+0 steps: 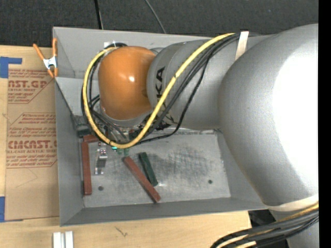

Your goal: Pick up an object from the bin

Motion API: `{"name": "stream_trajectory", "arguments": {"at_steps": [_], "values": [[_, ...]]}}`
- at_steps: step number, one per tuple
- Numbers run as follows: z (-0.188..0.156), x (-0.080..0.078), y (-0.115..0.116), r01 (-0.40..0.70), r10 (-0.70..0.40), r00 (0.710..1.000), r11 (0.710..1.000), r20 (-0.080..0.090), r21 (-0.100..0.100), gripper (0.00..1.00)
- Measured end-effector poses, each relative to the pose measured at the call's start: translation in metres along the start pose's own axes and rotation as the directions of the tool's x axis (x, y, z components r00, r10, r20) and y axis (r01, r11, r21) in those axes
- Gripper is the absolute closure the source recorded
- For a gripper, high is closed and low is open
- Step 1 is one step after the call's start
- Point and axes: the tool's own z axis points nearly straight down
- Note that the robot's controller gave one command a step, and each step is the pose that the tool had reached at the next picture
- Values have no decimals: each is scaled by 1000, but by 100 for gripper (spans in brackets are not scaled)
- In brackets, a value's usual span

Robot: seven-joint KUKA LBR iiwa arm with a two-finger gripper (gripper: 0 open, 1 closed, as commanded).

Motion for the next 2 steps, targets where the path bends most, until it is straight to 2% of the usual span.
{"name": "stream_trajectory", "arguments": {"at_steps": [1, 2], "values": [[-4, -2, -1, -3, 3, 1000, 1000, 7, -2, 0], [34, -9, -6, 316, -316, 949, 949, 11, 1, 0]]}}
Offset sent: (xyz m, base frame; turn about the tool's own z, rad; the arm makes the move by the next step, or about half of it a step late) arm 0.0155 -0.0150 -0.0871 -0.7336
